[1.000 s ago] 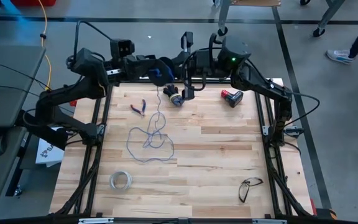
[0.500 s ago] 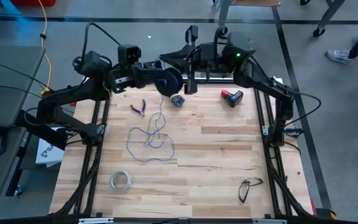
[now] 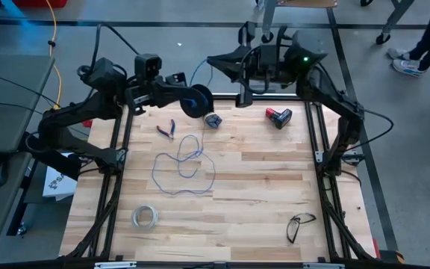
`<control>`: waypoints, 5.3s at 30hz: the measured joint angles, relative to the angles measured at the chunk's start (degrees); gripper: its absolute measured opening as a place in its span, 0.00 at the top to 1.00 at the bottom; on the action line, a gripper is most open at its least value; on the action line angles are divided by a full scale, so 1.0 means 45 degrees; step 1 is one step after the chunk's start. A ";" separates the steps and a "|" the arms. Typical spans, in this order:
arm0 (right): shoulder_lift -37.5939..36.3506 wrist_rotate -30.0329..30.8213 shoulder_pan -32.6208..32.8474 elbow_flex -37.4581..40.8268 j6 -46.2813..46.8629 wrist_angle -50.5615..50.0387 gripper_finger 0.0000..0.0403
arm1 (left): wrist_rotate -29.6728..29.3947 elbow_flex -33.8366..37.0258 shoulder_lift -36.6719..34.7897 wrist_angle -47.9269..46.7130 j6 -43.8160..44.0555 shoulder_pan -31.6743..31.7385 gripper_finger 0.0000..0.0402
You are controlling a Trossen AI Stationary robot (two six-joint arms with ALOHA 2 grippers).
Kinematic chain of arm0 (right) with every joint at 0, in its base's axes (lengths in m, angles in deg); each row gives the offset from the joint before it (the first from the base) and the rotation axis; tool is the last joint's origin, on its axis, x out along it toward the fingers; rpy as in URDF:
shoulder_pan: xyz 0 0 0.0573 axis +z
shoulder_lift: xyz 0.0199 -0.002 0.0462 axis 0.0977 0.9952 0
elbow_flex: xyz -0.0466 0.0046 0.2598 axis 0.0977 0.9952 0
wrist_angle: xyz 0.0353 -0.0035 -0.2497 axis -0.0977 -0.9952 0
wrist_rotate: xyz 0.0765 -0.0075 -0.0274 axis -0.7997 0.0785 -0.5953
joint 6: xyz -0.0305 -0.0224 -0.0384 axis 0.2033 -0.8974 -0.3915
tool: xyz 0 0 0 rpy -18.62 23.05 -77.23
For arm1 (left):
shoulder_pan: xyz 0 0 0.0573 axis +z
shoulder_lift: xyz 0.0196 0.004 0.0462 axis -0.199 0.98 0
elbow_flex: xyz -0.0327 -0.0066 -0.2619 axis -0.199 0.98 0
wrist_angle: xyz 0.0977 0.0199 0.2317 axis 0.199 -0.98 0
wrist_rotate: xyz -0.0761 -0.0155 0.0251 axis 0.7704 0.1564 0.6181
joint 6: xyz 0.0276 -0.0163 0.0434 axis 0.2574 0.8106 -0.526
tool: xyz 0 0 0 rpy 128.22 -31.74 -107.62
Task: Coil cords
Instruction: Coil the blue wire onto the black spool
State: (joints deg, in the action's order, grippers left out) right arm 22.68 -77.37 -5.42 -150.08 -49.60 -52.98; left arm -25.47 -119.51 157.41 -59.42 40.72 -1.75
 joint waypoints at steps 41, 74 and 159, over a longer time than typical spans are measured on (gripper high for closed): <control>0.0812 0.1042 -0.0004 0.0000 0.3650 -0.5223 0.62 | -0.1589 -0.0019 -0.1455 0.1468 -0.7880 0.1503 1.00; 0.1656 0.1654 0.0373 0.0009 0.3449 -0.5422 0.59 | -0.1799 -0.0019 -0.1455 0.1598 -0.7627 0.1494 1.00; 0.1344 0.3198 0.0611 0.0000 -0.0459 -0.0733 1.00 | -0.6512 -0.0007 -0.1894 -0.4033 0.1552 -0.3683 1.00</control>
State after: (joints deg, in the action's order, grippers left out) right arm 28.72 -62.98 -2.67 -150.08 -51.67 -56.28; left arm -54.77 -119.54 148.89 -77.57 47.70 -18.33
